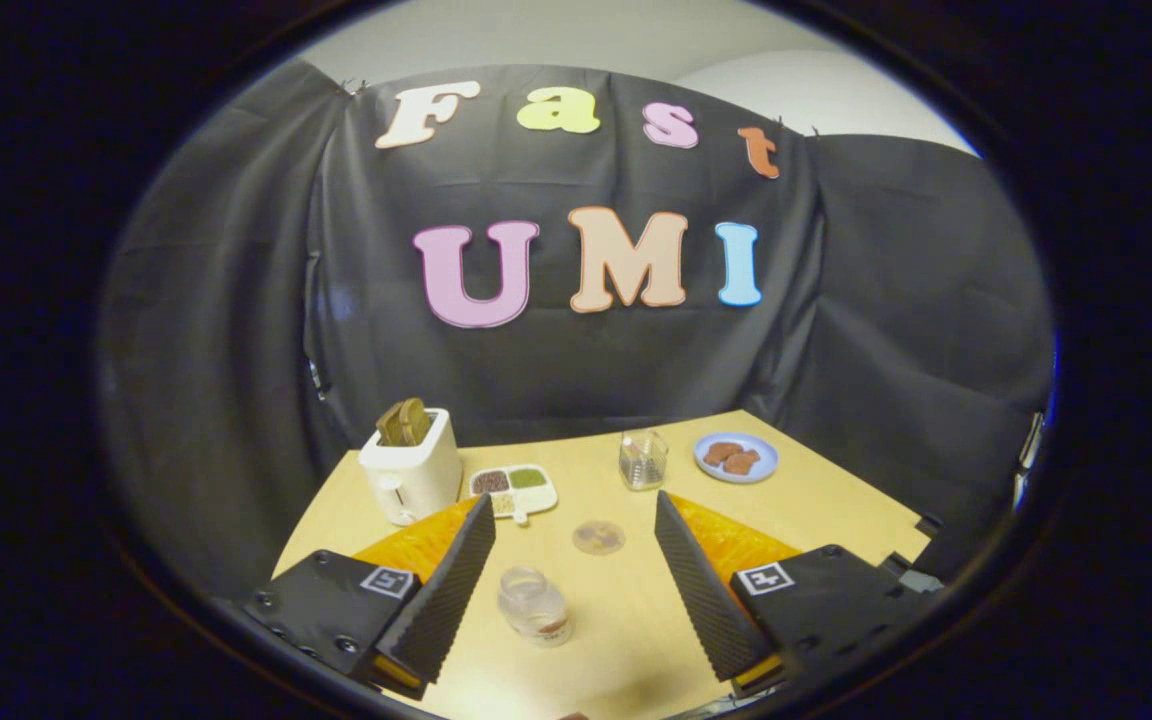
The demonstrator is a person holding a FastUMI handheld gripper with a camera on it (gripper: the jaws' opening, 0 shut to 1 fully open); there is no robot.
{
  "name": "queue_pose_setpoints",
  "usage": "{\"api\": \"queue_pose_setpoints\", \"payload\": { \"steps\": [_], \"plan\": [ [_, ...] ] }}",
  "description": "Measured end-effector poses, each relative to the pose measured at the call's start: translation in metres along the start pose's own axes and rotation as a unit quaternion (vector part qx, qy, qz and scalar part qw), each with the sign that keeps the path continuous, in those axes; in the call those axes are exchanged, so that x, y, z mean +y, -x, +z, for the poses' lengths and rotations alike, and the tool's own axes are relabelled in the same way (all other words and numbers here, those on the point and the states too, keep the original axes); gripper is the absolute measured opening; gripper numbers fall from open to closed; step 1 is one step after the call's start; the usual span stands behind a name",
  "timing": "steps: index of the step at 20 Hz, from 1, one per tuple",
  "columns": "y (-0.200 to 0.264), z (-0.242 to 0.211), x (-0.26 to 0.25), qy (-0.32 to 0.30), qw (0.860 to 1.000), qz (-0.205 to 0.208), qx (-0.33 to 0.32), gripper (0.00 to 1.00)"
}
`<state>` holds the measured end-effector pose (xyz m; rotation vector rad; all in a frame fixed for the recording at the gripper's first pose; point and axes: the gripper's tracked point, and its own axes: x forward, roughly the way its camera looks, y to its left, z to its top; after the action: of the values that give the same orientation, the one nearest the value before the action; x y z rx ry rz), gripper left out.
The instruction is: Take the bottle from table, then pour the juice into the cup, finally place the bottle on the coaster
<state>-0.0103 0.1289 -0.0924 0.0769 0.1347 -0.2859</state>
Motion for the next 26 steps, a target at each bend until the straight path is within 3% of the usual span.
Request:
{"api": "queue_pose_setpoints", "payload": {
  "steps": [16, 26],
  "plan": [
    [0.023, -0.159, 0.019, -0.007, 0.990, -0.052, 0.130, 1.00],
    [-0.032, -0.212, 0.036, 0.003, 0.987, -0.037, 0.154, 1.00]
  ]
}}
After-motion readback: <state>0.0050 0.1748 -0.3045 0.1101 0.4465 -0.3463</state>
